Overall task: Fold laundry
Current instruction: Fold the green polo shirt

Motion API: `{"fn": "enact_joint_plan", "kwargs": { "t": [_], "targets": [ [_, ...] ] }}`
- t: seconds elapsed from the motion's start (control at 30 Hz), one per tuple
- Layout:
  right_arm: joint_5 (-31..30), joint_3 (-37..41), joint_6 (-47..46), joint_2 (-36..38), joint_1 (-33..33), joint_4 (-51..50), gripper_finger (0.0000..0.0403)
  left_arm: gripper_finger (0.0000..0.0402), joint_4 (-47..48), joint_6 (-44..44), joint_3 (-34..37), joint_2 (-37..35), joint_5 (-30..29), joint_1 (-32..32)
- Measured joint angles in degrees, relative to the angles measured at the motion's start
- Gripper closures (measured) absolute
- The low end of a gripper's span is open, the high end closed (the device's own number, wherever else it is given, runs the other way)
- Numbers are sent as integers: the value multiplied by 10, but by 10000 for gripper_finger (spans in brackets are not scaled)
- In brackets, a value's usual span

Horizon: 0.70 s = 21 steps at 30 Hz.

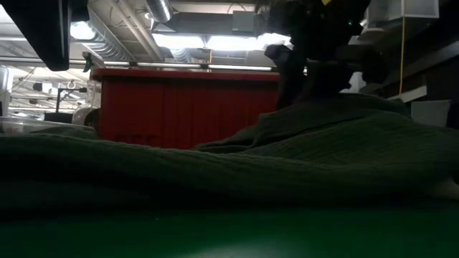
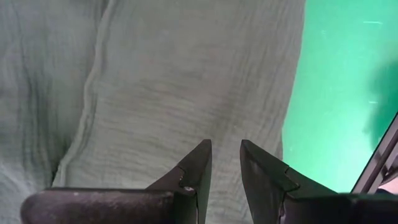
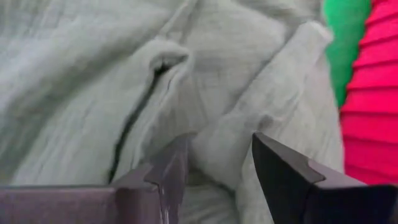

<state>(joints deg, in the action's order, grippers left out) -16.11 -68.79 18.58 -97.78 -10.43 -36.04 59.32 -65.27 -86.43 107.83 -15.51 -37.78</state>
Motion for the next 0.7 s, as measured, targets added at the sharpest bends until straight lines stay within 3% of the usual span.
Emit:
{"fn": "enact_joint_plan", "kwargs": {
  "t": [0.17, 0.27, 0.57, 0.7],
  "targets": [
    [-18, 0, 1, -4, 12, -7, 225, 321, 0, -1, 0, 0, 0, 0],
    [-6, 0, -7, -9, 21, -15, 248, 321, 0, -1, 0, 0, 0, 0],
    [13, 0, -11, -13, 26, -16, 393, 321, 3, 11, 0, 0, -15, 0],
    [13, 0, -10, -13, 26, -15, 380, 321, 2, 14, 0, 0, -32, 0]
  ]
}}
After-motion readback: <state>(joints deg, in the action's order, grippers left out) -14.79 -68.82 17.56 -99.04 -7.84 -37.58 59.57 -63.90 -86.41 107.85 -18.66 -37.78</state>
